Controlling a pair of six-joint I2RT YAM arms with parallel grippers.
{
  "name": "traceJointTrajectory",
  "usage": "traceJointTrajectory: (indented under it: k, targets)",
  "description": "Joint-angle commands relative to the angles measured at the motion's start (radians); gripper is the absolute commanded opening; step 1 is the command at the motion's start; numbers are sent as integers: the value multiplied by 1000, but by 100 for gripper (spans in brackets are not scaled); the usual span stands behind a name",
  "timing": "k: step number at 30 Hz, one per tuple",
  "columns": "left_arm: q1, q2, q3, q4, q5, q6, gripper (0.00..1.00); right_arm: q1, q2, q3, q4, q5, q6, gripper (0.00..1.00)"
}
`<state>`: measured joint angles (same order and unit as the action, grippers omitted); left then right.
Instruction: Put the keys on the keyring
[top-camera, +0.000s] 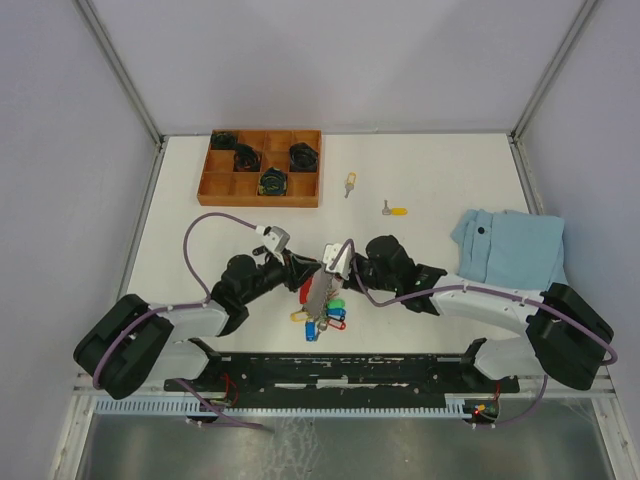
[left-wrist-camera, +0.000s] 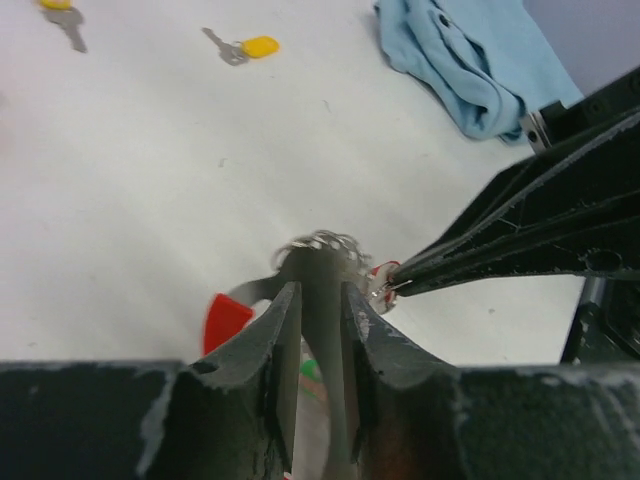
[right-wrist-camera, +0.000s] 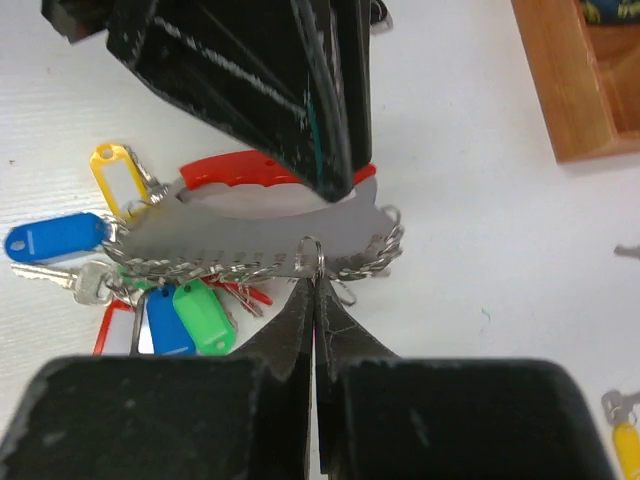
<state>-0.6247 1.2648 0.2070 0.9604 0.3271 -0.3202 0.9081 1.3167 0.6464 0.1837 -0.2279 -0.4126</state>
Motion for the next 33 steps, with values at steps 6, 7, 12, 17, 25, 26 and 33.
traceJointTrajectory:
  k: [6, 7, 12, 17, 25, 26, 33]
  targets:
    - [12, -100, 53, -142, -261, 31, 43, -83, 22, -16, 11, 160, 259, 1]
    - [13, -122, 51, -162, -291, 26, 44, -95, 31, -21, 18, 182, 287, 1]
    - [21, -219, 38, -285, -423, -21, 53, -150, 78, -39, 28, 345, 448, 1]
    - [29, -340, 11, -442, -589, -119, 63, -184, 69, -81, 15, 487, 589, 6]
    - [31, -726, -40, -774, -787, -357, 89, -201, -69, -38, -272, 669, 770, 62]
    - [30, -783, -46, -813, -796, -384, 93, -201, -90, -26, -319, 685, 781, 67]
    - [31, -1091, 45, -1133, -810, -483, 100, -200, -298, 12, -568, 735, 826, 94]
